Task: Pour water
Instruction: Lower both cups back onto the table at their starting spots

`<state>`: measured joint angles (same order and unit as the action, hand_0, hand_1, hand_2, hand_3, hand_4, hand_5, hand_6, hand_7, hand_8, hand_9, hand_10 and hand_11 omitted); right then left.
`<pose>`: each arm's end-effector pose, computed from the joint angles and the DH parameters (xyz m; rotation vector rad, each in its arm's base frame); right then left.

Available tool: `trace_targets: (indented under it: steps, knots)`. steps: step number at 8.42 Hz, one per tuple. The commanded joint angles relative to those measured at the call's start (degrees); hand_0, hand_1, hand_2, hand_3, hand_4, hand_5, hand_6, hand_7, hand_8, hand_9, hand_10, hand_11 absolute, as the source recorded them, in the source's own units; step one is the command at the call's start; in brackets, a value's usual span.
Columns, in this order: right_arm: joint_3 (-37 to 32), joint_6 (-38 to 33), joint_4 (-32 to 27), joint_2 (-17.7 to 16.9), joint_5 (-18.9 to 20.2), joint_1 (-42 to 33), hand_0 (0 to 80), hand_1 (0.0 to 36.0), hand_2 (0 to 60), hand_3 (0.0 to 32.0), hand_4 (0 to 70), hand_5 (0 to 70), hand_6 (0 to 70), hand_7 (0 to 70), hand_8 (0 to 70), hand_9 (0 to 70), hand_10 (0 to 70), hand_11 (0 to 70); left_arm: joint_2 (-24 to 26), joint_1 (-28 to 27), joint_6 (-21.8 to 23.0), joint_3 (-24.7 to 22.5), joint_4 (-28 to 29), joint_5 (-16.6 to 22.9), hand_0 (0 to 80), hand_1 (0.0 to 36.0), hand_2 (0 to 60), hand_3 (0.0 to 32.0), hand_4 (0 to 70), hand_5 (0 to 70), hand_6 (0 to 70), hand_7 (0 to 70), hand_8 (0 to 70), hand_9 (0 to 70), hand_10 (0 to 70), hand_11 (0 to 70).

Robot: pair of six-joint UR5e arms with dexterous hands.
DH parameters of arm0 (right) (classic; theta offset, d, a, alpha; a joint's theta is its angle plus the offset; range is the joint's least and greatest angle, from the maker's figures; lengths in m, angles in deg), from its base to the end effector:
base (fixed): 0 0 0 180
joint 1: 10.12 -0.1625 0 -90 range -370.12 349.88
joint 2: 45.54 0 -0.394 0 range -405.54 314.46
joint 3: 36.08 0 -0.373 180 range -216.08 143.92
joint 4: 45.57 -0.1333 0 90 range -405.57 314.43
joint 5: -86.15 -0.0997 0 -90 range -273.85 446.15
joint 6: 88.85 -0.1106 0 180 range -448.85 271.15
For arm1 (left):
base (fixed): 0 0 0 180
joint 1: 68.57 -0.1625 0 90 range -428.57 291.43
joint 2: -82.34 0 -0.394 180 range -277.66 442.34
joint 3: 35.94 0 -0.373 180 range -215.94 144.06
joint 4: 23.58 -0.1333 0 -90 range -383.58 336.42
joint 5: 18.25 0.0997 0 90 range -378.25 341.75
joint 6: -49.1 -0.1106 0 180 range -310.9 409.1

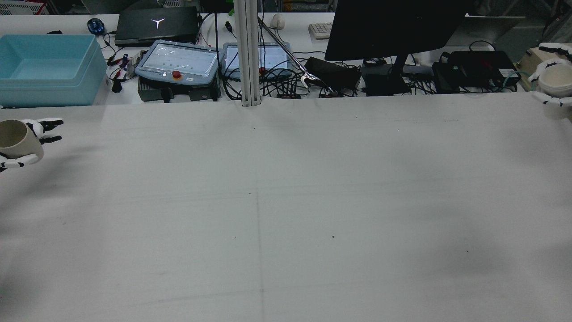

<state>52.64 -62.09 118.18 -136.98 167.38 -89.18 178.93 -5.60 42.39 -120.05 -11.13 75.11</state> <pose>0.0540 -0.5118 0.6454 0.4462 -2.2192 1.7408 0.1363 -0.5461 0.6213 -0.4357 2.1431 -1.6412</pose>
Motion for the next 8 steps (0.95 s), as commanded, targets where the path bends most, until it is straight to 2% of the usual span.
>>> trace_targets:
  steps: [1,2,3,4,5,6,8]
  knots:
    - [-19.7,0.1,-14.7,4.2,-4.0,4.7,80.0,36.0,20.0,9.4,0.0,22.6,32.8,41.3,31.8,39.0,34.8,52.9,-0.4,0.0,-5.6,10.6,11.2,-0.5,80.0,36.0,60.0,0.0,68.4,70.0,15.4,20.3,7.7,8.2,11.7,20.2]
    - [-20.8,1.0,-14.7,4.8,-7.2,8.4,80.0,36.0,20.8,9.6,0.0,22.4,32.5,41.4,31.7,38.8,34.3,52.3,-0.1,0.0,-7.3,12.3,12.5,-0.6,80.0,36.0,60.0,0.0,68.5,70.0,15.5,20.3,7.8,8.3,11.7,20.2]
    - [-23.7,2.6,-14.8,6.3,-12.6,12.1,80.0,36.0,22.2,10.2,0.0,22.3,32.5,40.6,31.7,38.4,35.2,53.3,0.3,0.0,-9.0,14.9,14.7,-0.8,80.0,36.0,60.0,0.0,69.4,70.0,15.2,20.0,7.7,8.3,11.8,20.2]
    - [-26.1,2.9,-14.7,7.6,-16.3,15.2,80.0,36.0,21.8,13.4,0.0,21.9,29.8,35.6,29.9,35.3,37.1,55.7,0.4,-0.4,-9.3,17.0,15.8,-0.9,80.0,36.0,60.0,0.0,70.0,70.0,14.4,19.4,7.3,8.1,11.9,20.2]
    - [-27.1,2.8,-14.7,7.6,-19.8,17.3,80.0,36.0,22.4,13.4,0.0,22.0,29.8,35.7,29.9,35.2,37.6,56.4,0.1,-0.7,-10.0,18.1,16.6,-2.5,80.0,36.0,60.0,0.0,70.0,70.0,14.4,19.5,7.5,8.1,12.0,20.2]
    - [-27.1,2.7,-14.7,7.4,-21.5,17.9,80.0,36.0,22.7,13.8,0.0,22.0,28.7,33.4,29.8,35.0,39.3,58.6,-0.2,-0.7,-10.5,18.4,17.1,-3.6,80.0,36.0,60.0,0.0,70.0,70.0,14.7,18.9,7.5,8.3,12.3,20.4]
    - [-26.7,0.2,-16.1,6.9,-21.6,17.6,80.0,36.0,21.0,13.6,0.0,21.7,27.9,32.7,29.2,34.2,38.5,57.6,-0.3,-1.1,-10.5,17.8,16.4,-3.5,80.0,36.0,60.0,0.0,70.0,70.0,14.7,18.8,7.4,8.3,12.3,20.3]
